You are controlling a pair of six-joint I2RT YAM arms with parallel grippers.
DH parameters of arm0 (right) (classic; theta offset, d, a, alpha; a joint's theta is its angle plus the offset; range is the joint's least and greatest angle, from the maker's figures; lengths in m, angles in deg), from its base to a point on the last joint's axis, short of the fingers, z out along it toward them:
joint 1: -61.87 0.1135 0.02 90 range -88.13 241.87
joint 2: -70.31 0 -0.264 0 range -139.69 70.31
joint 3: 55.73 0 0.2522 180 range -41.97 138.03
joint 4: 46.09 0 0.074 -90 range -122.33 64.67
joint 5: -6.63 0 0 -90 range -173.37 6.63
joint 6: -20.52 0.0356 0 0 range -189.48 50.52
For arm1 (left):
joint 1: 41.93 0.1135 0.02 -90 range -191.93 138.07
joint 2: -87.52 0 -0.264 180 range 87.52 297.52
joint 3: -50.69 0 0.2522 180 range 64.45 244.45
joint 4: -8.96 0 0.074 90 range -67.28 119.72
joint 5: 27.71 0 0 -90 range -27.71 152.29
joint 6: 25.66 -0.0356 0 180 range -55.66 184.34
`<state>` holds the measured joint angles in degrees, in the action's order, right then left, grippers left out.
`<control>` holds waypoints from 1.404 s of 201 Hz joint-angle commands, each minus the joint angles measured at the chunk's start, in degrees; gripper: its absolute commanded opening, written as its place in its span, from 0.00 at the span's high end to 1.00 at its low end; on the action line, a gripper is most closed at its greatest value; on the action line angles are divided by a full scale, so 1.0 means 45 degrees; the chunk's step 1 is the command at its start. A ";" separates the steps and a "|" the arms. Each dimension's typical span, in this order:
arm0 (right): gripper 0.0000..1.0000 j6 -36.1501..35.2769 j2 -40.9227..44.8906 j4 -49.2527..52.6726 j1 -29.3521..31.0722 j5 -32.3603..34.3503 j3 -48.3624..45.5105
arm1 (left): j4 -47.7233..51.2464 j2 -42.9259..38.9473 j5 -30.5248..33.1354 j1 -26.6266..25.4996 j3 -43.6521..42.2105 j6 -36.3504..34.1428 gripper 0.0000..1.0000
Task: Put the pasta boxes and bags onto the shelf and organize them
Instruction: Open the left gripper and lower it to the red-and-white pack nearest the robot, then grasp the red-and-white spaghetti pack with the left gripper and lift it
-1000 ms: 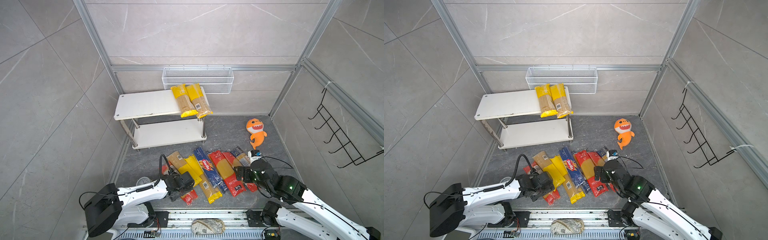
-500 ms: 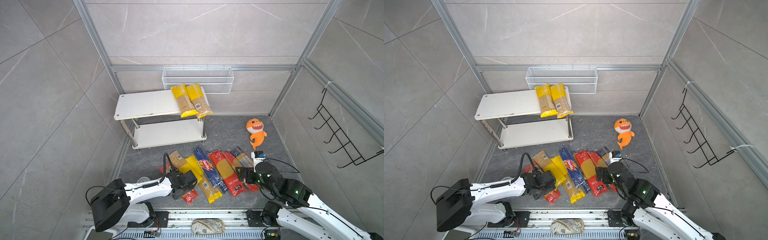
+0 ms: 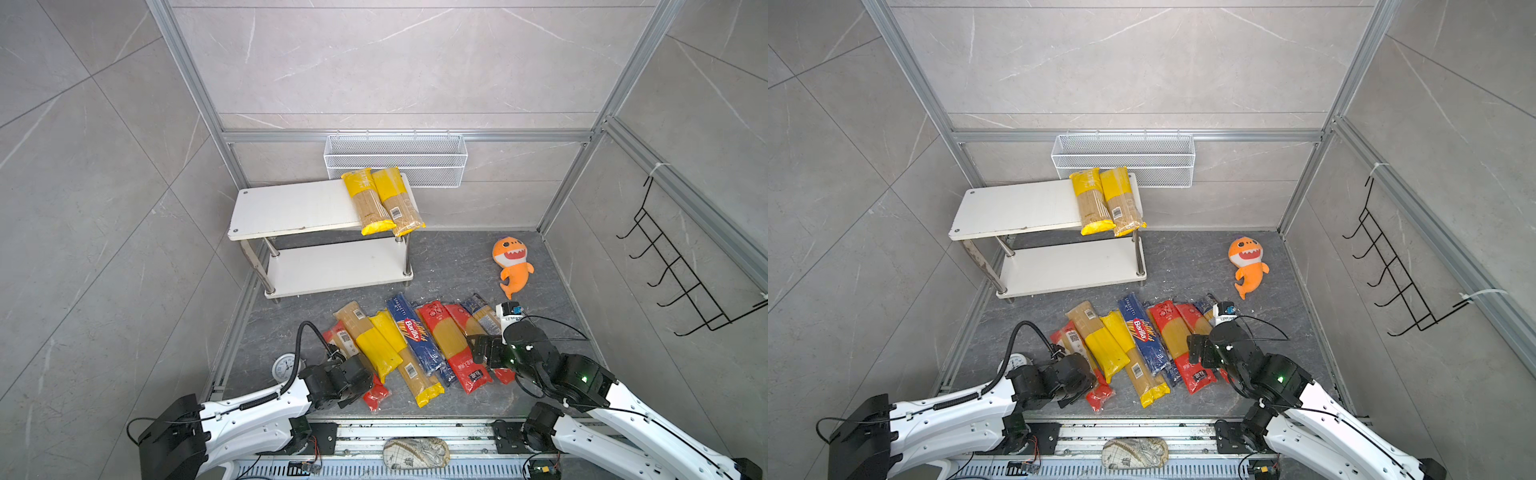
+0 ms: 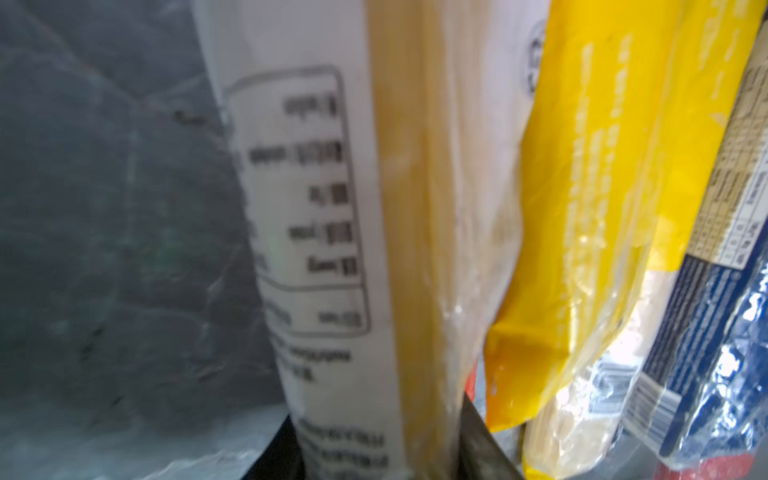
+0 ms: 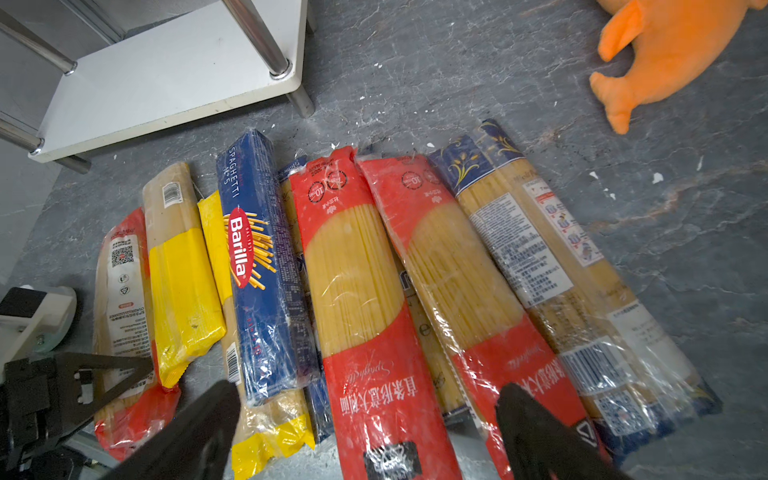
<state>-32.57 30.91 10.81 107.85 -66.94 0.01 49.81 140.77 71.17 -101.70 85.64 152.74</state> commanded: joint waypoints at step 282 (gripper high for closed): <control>0.00 0.0068 -0.1896 -0.1610 0.0065 -0.1521 0.0824 | 0.9539 -0.5097 0.2830 -0.0048 0.8477 -0.5977 1.00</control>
<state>-32.57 23.13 4.40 107.85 -73.39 1.43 96.78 118.70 78.85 -101.96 117.94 130.53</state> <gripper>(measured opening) 0.996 0.267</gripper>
